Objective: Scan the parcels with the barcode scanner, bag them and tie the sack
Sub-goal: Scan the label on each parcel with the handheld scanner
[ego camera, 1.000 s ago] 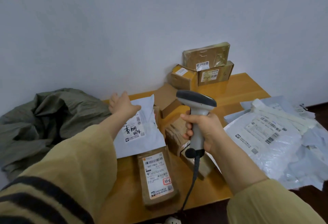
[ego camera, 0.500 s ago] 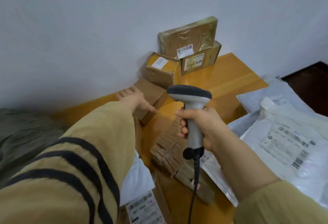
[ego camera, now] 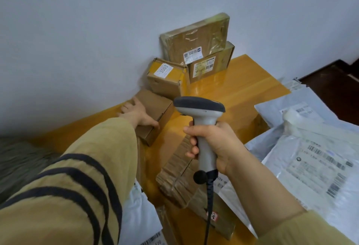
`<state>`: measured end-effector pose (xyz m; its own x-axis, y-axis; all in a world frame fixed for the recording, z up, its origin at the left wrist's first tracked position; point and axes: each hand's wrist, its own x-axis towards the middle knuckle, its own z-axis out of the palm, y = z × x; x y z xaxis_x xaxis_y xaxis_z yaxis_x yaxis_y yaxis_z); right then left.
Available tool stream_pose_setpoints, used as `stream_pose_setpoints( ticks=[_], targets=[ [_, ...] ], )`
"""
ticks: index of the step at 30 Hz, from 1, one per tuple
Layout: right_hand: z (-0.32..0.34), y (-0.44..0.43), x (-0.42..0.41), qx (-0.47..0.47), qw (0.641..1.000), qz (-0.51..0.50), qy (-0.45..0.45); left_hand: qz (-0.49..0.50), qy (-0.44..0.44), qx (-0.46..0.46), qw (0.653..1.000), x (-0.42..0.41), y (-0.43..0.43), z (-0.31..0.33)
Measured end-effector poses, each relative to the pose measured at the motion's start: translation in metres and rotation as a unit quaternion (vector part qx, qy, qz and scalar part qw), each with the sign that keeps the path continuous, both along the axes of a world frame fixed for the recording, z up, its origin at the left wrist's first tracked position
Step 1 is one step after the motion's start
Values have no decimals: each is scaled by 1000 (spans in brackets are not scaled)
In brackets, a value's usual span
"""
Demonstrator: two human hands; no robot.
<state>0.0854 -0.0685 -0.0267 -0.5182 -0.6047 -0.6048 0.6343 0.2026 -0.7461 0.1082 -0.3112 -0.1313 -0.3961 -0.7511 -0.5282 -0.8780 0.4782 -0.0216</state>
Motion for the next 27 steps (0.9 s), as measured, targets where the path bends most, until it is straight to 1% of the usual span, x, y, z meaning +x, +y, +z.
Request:
stream_pose_setpoints(
  ticks=[4,6,8,9,11,13,15,18,21,23,25,27],
  targets=[
    [7,9,5,-2,1000,-5,16,14,47,16,999,4,6,27],
    [15,17,9,-6,1000,-7,19,36,99,36,994,9,6,47],
    [23,25,14,-13,1000,-7,23,70,176,81,979,16,9,71],
    [28,29,17,-18,1000,-7,25,92,225,119,963,20,12,84],
    [38,36,23,-34,999,-14,28,132,321,208,914,28,22,112],
    [48,43,27,-49,997,-31,42,147,380,265,874,42,37,141],
    [57,51,32,-68,994,-58,58,144,419,310,841,60,56,168],
    [65,62,39,-96,989,-86,70,135,466,384,785,94,91,195],
    [68,71,46,-76,991,-83,68,136,486,454,734,128,123,199],
    [68,78,54,-64,996,-56,40,129,497,517,685,148,138,196],
    [66,85,62,-66,998,-19,-6,132,508,566,636,166,151,192],
    [62,90,74,-86,996,13,-37,155,511,585,610,180,162,188]
  ],
)
